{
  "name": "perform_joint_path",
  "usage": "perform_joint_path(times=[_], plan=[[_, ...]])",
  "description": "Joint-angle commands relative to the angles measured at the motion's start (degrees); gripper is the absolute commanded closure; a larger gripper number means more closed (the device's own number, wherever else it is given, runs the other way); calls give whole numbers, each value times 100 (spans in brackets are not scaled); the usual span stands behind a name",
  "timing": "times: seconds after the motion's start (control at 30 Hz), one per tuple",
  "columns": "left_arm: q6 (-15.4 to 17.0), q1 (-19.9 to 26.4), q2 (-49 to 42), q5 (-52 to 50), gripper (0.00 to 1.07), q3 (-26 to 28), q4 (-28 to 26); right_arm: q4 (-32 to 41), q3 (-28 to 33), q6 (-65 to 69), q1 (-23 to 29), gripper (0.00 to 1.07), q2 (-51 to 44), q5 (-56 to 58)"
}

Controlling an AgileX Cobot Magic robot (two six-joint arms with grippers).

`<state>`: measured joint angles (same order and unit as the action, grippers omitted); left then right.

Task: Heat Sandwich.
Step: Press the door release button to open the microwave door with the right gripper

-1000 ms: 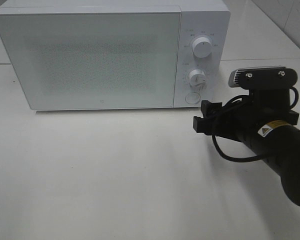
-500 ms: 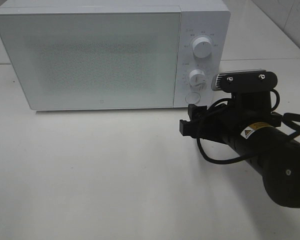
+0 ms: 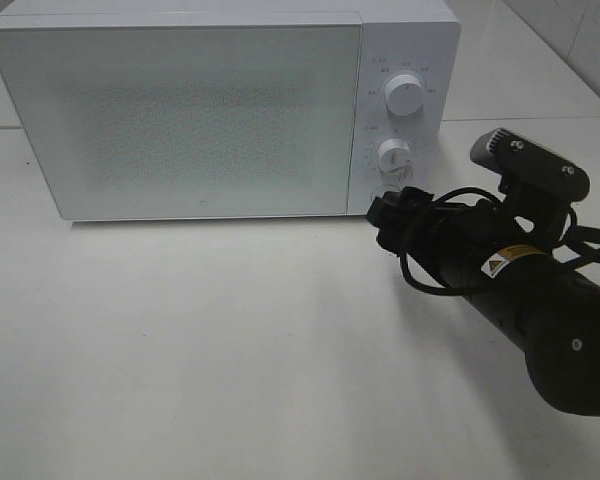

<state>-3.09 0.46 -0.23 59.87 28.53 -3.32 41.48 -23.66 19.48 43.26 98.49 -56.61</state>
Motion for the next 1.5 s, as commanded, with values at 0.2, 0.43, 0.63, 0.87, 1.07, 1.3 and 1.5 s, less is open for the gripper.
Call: perform_joint_path(times=[0.2,0.43,0.63,0.87,1.07,1.3,1.5], plan=[[0,23,-109,-52,10,-17,-11,0,-63,3329,17,32,-6,-11],[0,23,-109,-52,10,-17,-11,0,-63,4435,17,42,-6,6],[0,23,-109,-52,10,-17,-11,0,-63,5185,17,68,-6,17],[0,23,-109,-52,10,-17,-11,120,-63,5695,17,107,-6,212],[0,23,-109,-52,10,-17,-11,126,-63,5964,11,107,-6,350],[0,23,-109,-52,10,-17,-11,126,-264,5947,0,107,80,476],[0,23,-109,-52,10,-17,-11,-57,-464,5947,-155,107,361,493]])
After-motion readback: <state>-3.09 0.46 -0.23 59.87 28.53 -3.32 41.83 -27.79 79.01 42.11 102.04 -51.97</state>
